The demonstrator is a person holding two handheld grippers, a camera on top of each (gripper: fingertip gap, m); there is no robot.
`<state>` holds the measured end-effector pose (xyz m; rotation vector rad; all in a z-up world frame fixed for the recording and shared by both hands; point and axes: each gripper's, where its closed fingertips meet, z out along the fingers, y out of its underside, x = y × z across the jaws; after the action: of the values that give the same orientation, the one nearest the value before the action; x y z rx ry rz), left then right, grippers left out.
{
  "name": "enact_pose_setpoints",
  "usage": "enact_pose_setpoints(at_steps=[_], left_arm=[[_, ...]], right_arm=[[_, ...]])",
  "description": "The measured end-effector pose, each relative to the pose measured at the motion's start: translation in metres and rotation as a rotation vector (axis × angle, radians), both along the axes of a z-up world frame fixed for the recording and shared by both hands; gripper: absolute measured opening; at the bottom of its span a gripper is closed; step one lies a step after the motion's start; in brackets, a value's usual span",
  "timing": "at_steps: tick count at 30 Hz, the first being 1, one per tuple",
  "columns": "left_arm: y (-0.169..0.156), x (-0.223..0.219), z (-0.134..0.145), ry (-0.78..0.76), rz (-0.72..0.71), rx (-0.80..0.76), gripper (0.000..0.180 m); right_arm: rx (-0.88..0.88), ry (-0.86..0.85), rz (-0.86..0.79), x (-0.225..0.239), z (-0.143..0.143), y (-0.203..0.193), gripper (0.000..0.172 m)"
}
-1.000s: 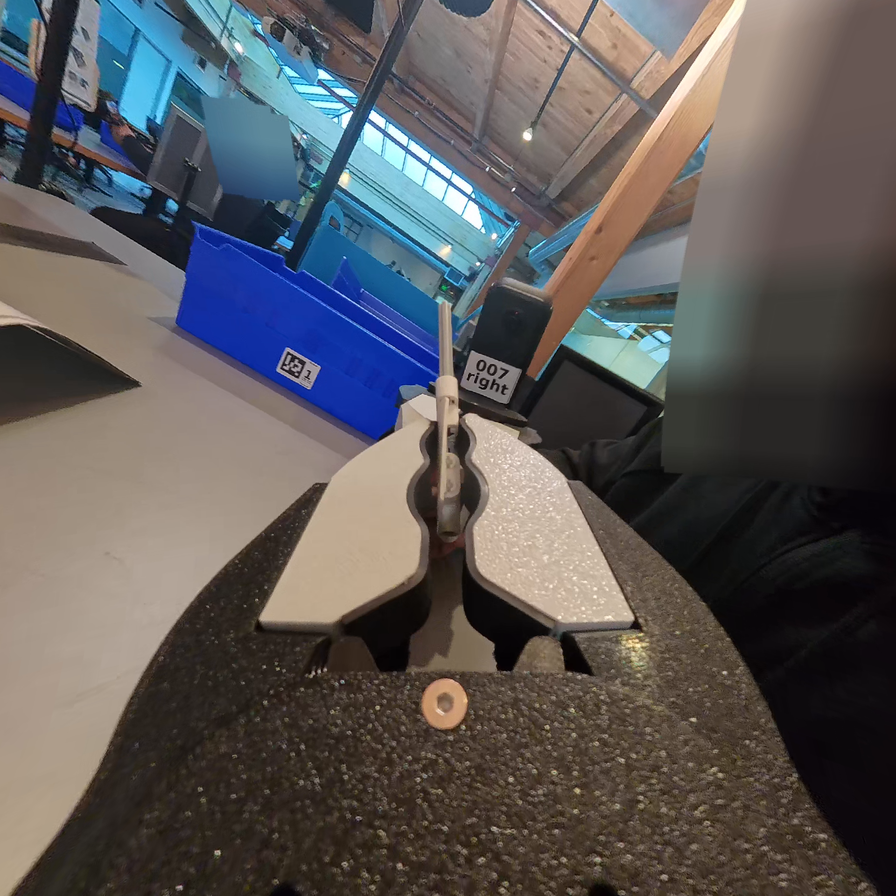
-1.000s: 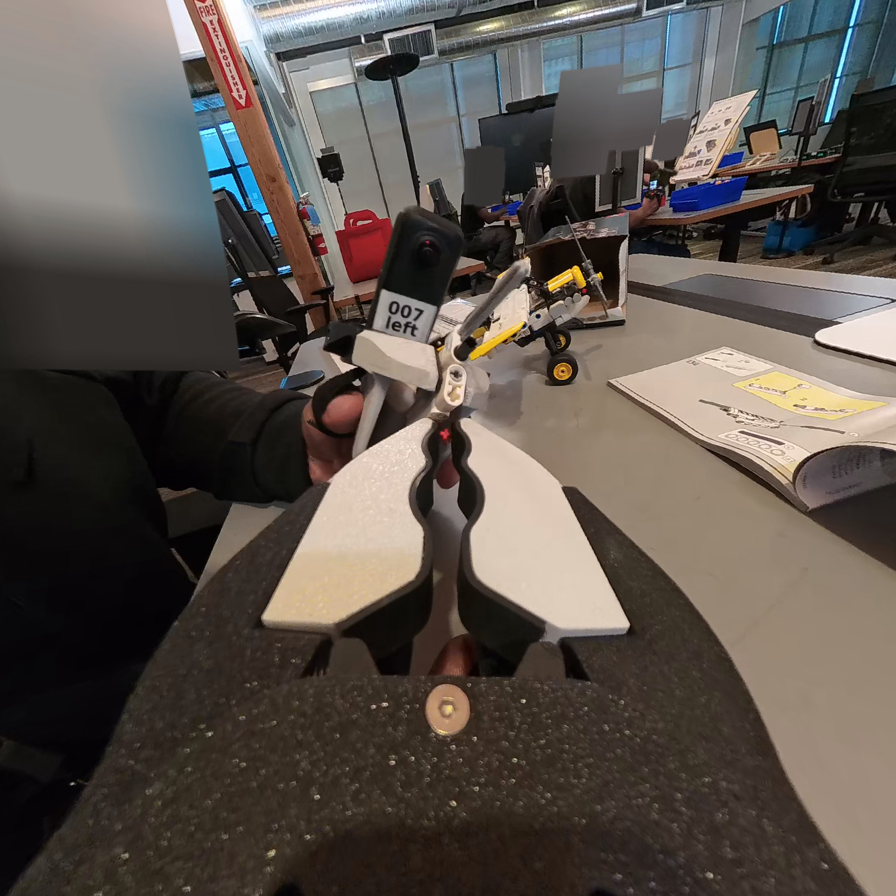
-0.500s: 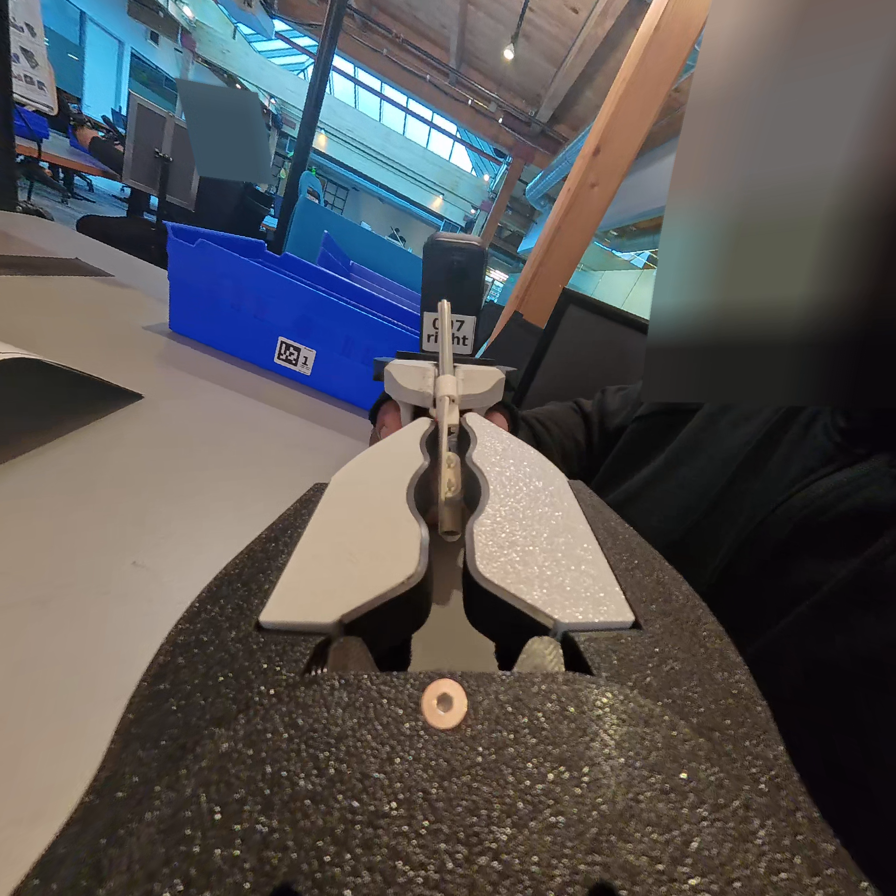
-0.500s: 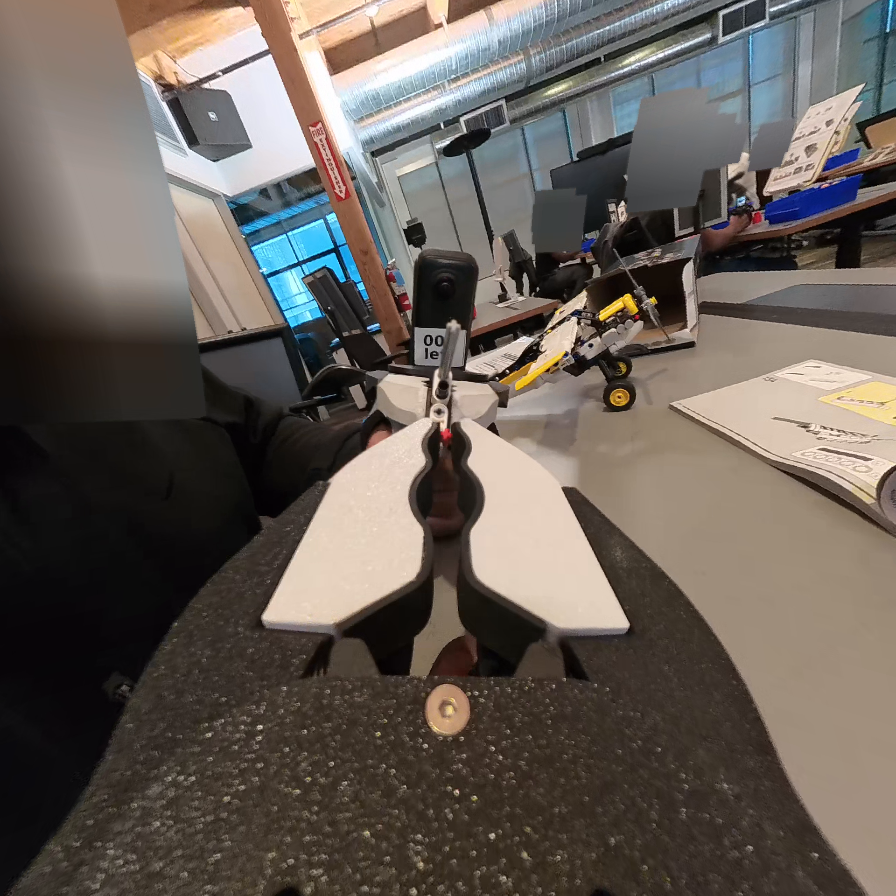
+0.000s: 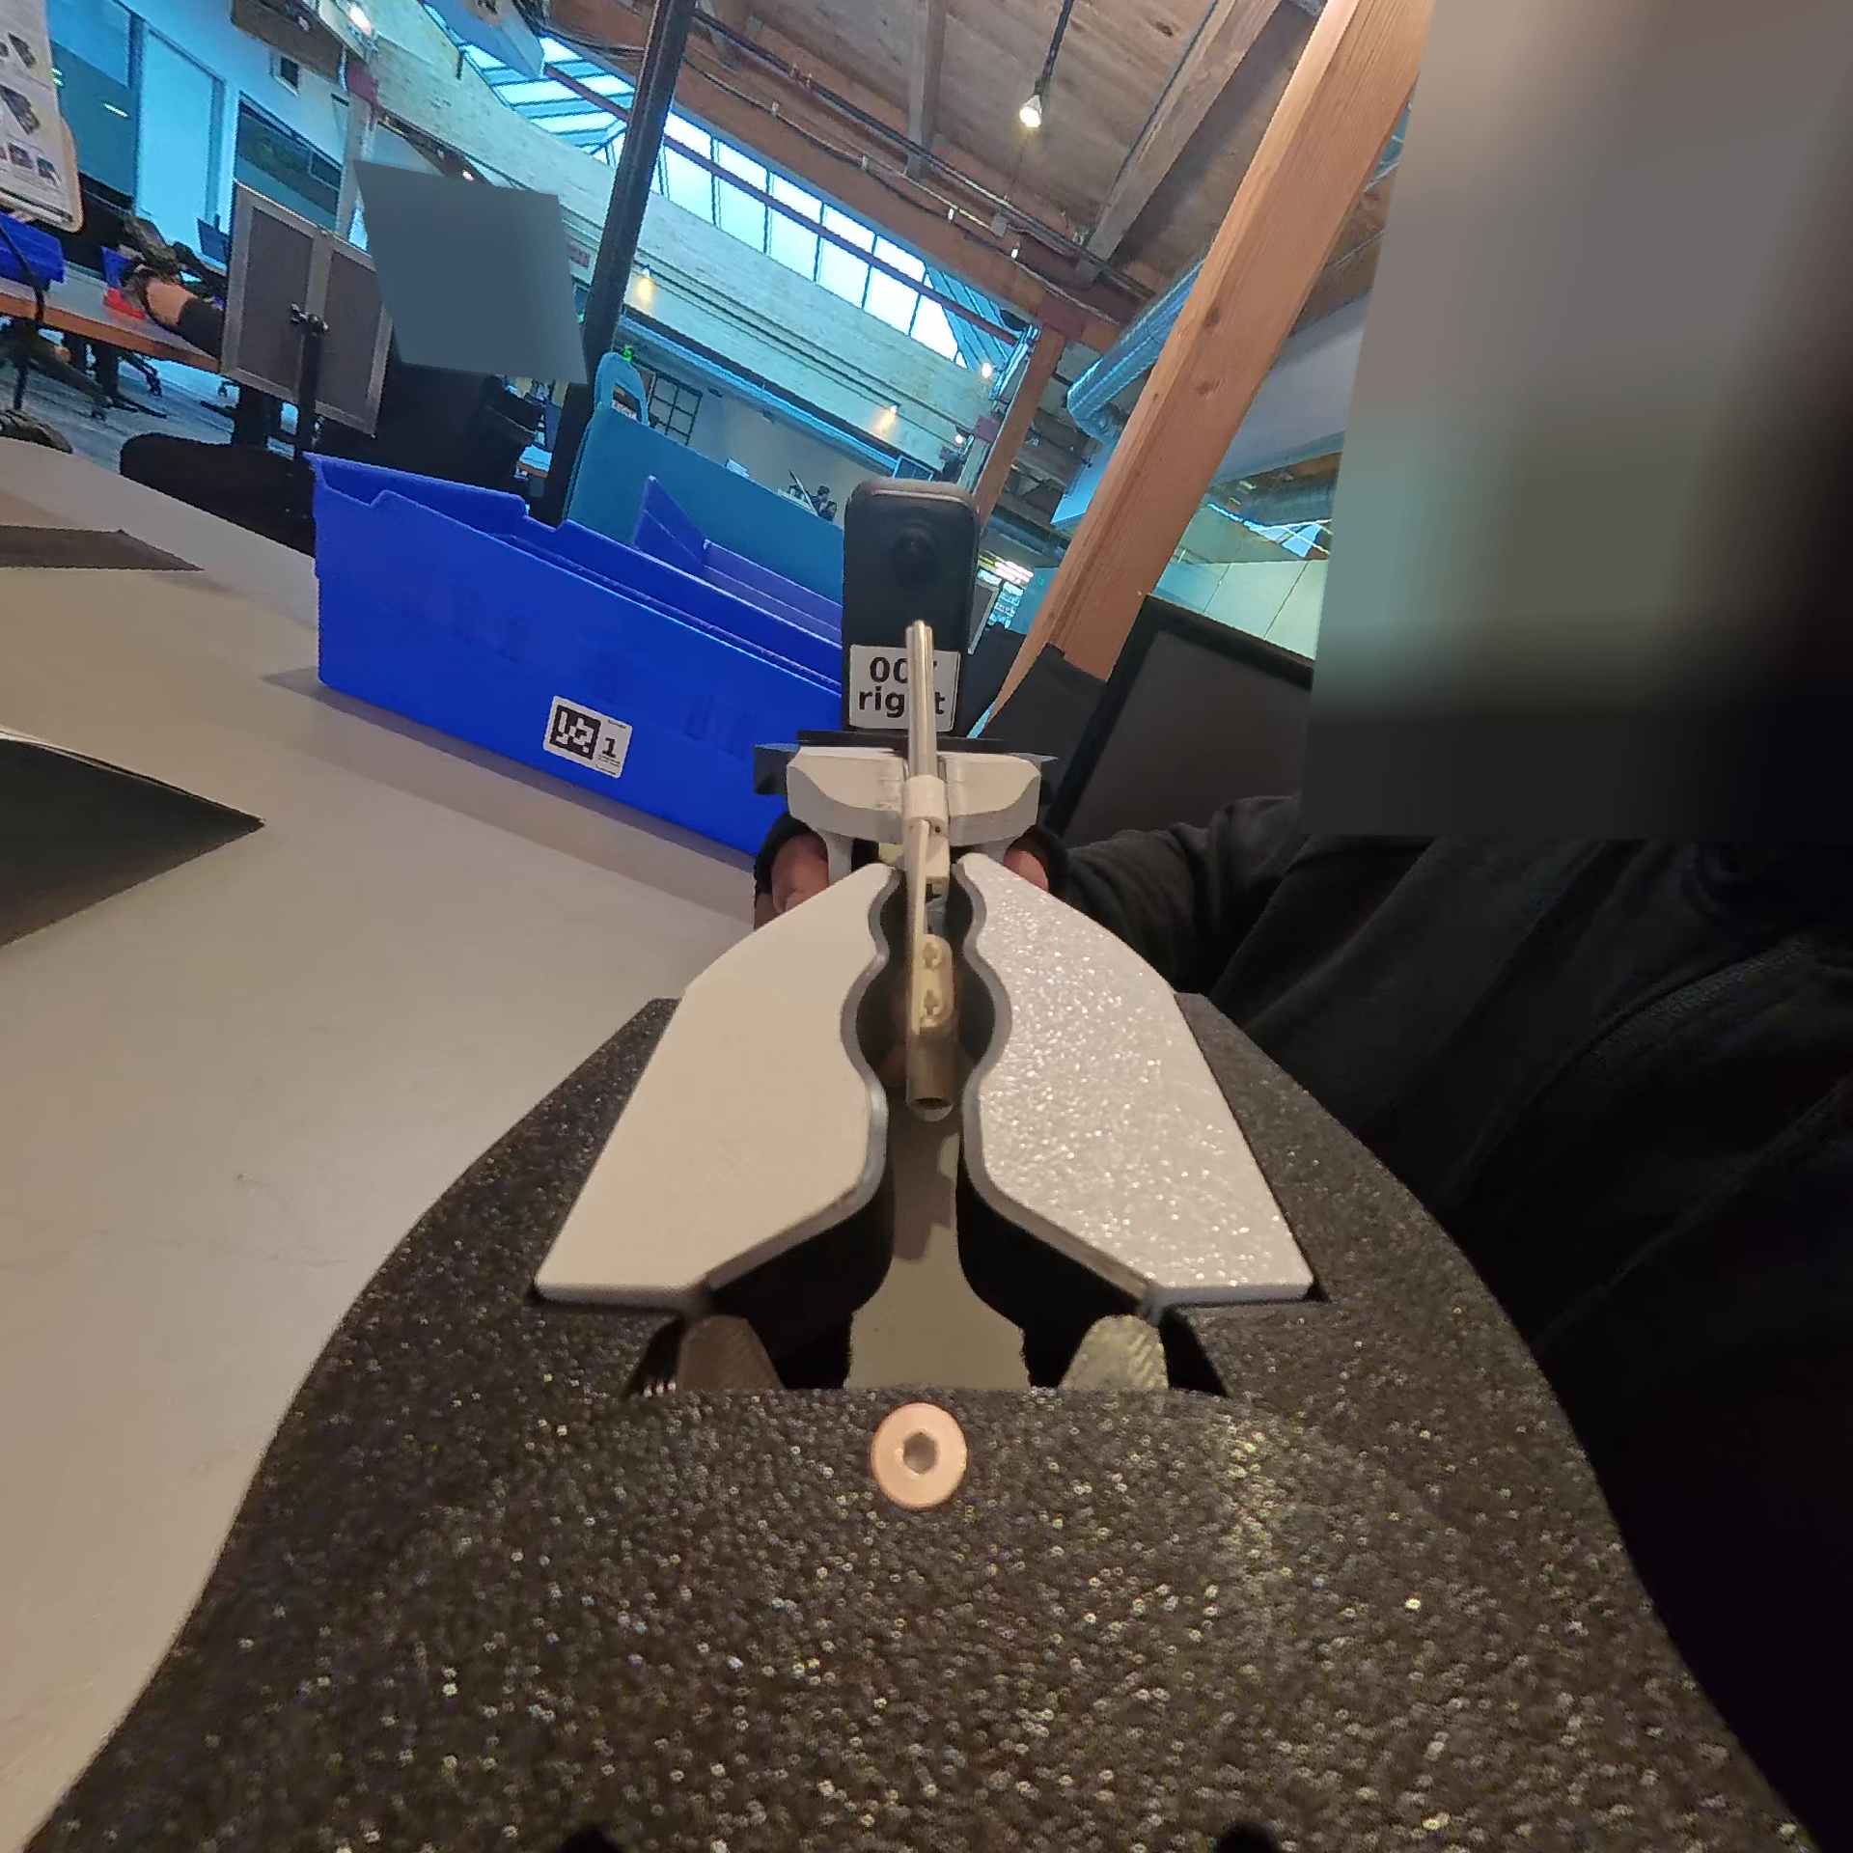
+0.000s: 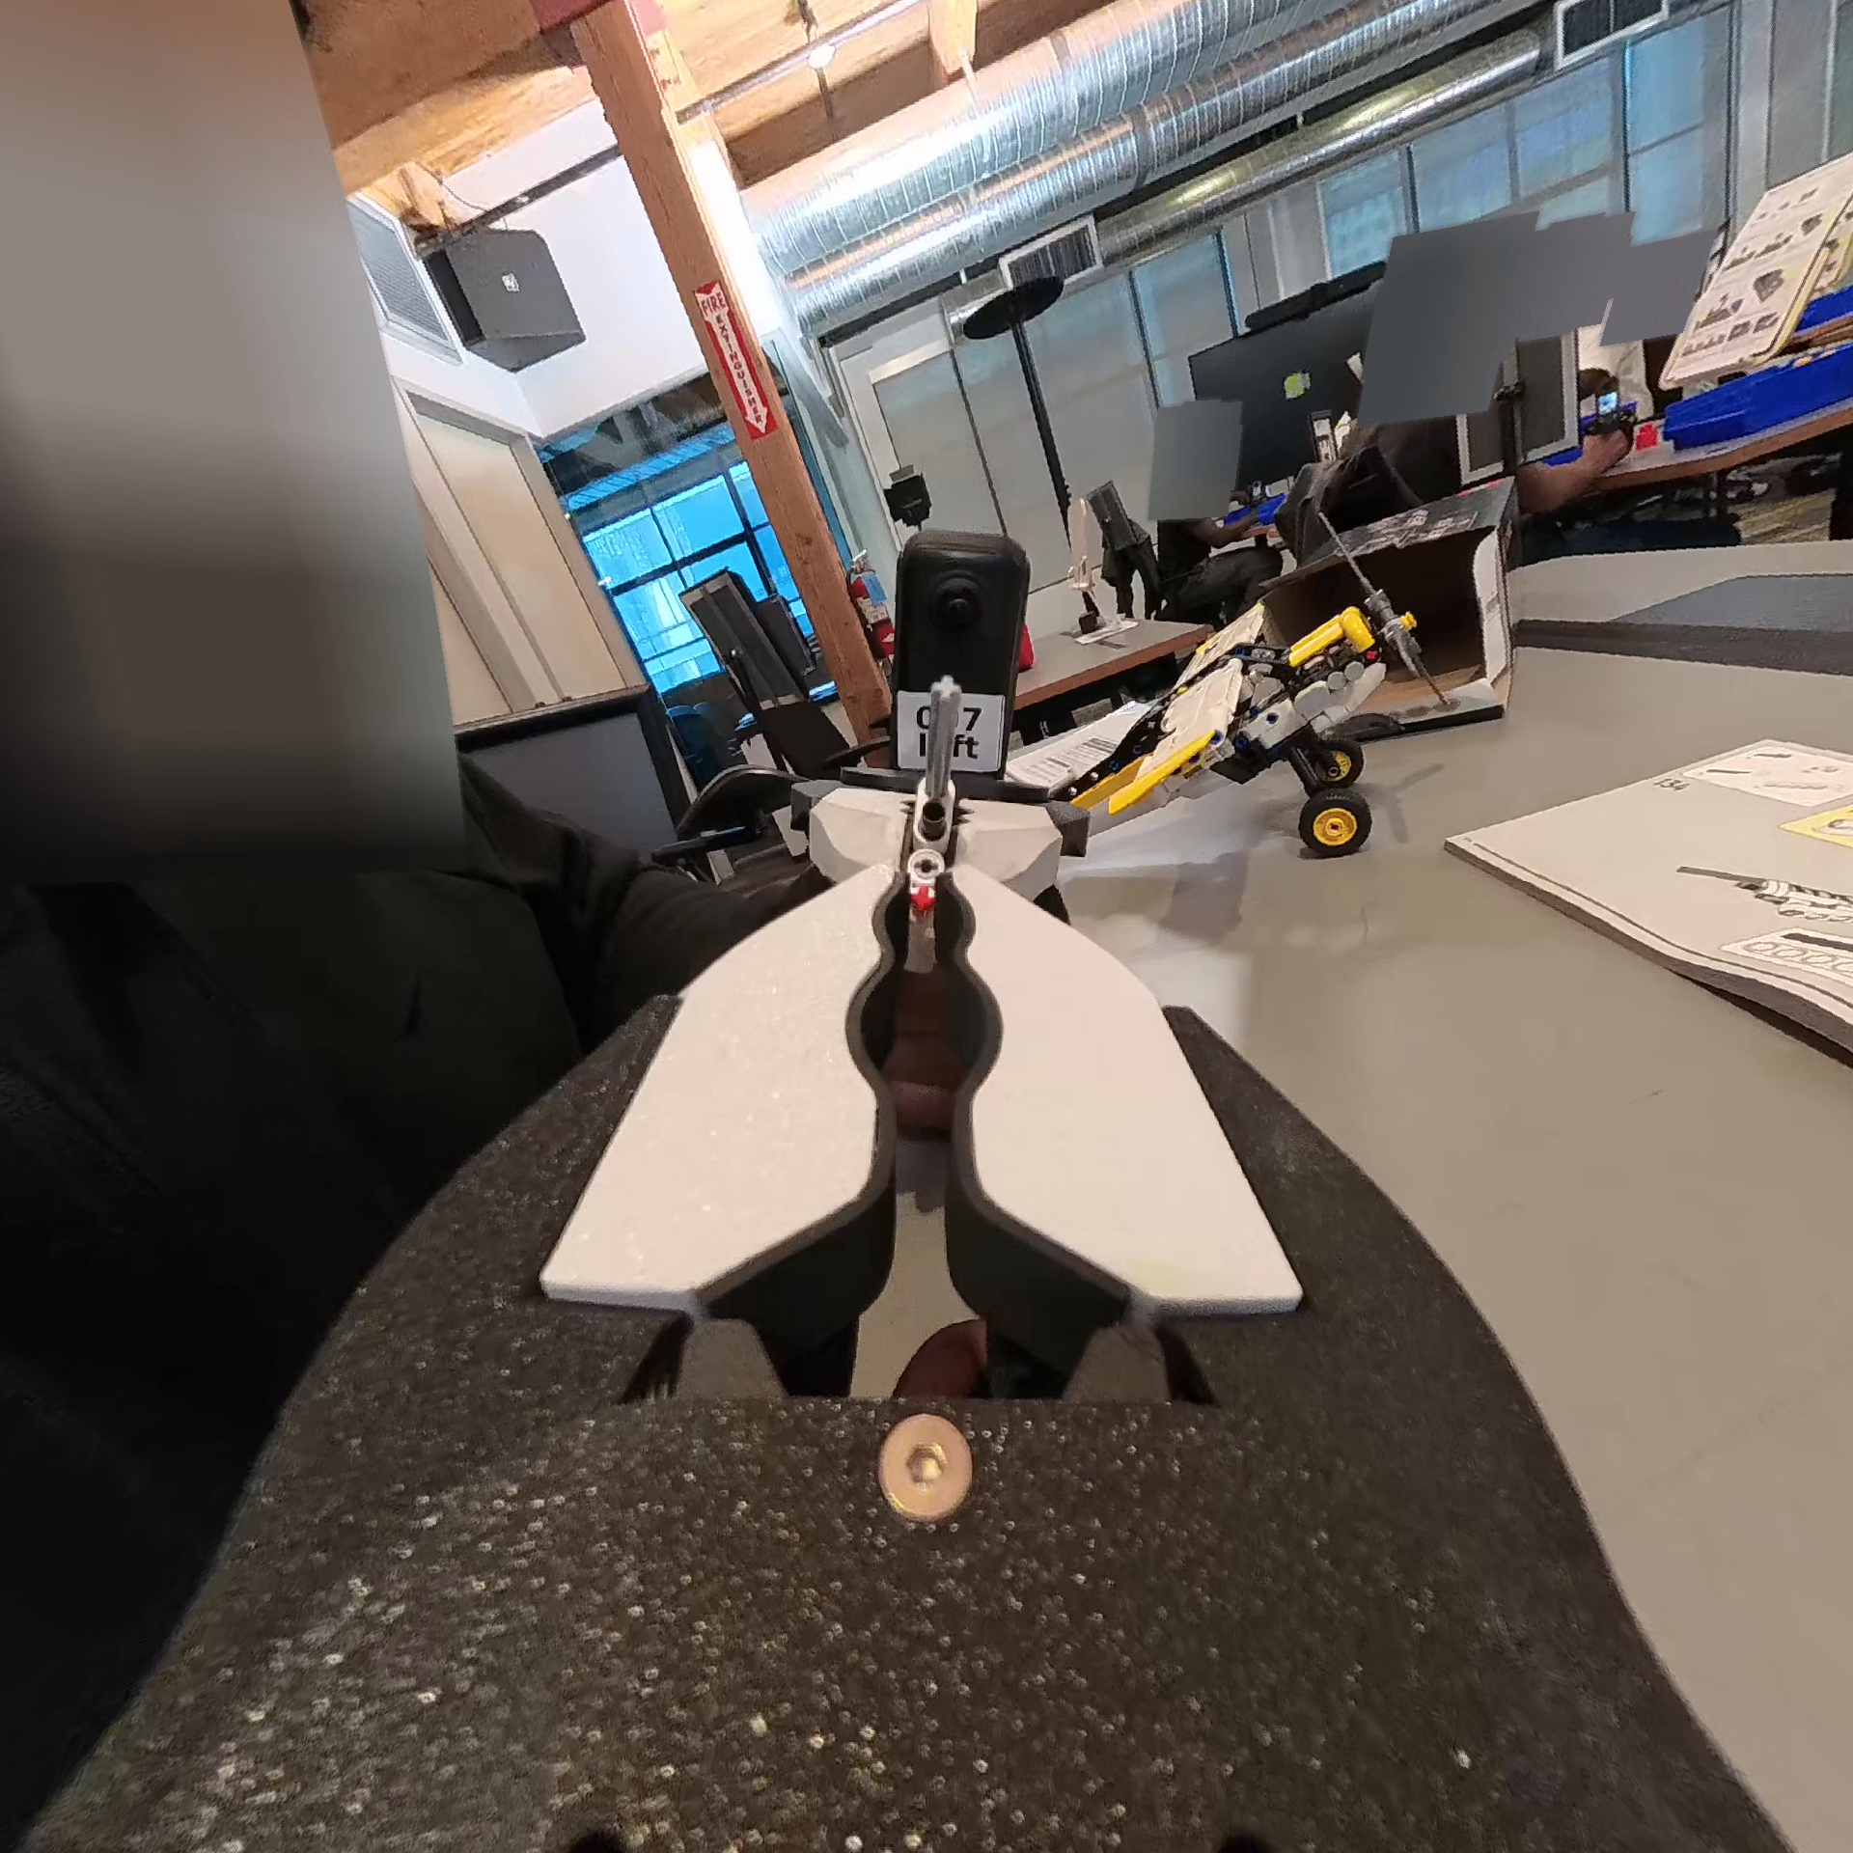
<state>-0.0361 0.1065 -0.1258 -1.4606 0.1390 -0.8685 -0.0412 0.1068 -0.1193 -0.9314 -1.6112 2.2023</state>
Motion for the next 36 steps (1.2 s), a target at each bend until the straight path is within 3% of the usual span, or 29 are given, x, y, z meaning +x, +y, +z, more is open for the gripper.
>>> enact_pose_setpoints(at_steps=[10,25,36], left_arm=[[-0.0004,0.0037,-0.0003,-0.006,-0.013,0.000,0.007],[0.0023,-0.0017,0.0037,-0.071,0.049,0.017,0.007],[0.0013,0.0005,0.0008,-0.029,0.041,0.001,0.007]], right_arm=[[0.017,-0.014,0.035,0.0032,-0.0006,-0.0018,0.004],[0.001,-0.003,-0.038,-0.0010,0.0005,0.0001,0.004],[0.025,-0.028,-0.015,0.0004,-0.0019,-0.0015,0.004]])
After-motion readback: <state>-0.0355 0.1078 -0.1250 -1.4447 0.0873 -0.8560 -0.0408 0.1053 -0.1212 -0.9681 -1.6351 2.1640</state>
